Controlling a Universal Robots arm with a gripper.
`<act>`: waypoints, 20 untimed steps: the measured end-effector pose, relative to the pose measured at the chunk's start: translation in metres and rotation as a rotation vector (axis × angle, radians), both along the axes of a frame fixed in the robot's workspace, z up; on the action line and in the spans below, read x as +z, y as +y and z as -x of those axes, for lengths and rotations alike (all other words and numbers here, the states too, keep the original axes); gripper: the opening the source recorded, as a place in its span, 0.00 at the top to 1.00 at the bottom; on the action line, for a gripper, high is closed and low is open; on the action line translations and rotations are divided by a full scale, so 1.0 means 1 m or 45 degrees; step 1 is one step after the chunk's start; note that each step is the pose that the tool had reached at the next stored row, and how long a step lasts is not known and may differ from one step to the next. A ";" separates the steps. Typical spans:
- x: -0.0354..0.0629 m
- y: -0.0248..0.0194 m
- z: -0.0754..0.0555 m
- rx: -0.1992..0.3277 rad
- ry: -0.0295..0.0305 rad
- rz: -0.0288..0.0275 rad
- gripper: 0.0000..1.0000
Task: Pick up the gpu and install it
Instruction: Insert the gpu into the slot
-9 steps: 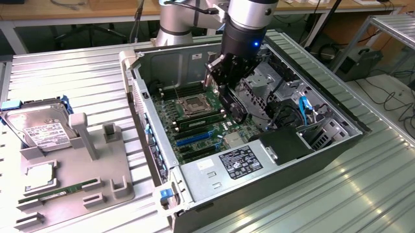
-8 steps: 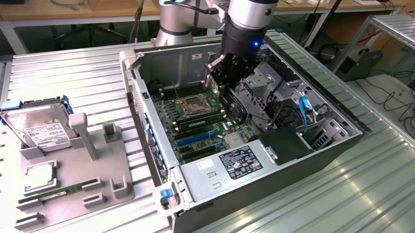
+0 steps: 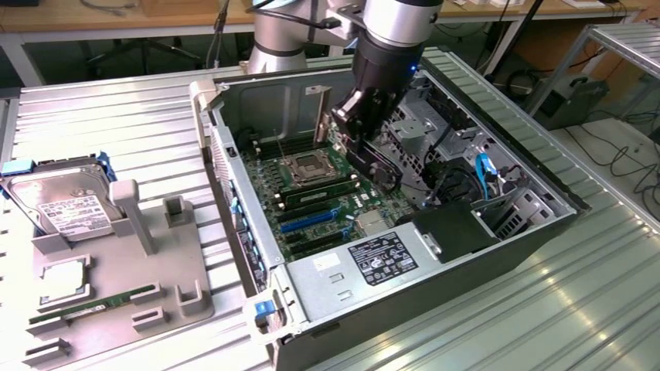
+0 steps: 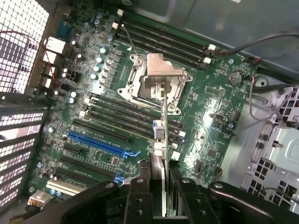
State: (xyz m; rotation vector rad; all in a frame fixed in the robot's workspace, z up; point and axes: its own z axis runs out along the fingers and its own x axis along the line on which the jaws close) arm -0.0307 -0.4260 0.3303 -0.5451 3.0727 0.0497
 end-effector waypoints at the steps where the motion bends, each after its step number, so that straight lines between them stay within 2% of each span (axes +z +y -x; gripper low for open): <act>1: 0.0000 0.0000 0.000 0.008 0.0000 0.0000 0.73; 20: 0.0000 0.0000 0.000 0.180 -0.0001 0.0000 0.73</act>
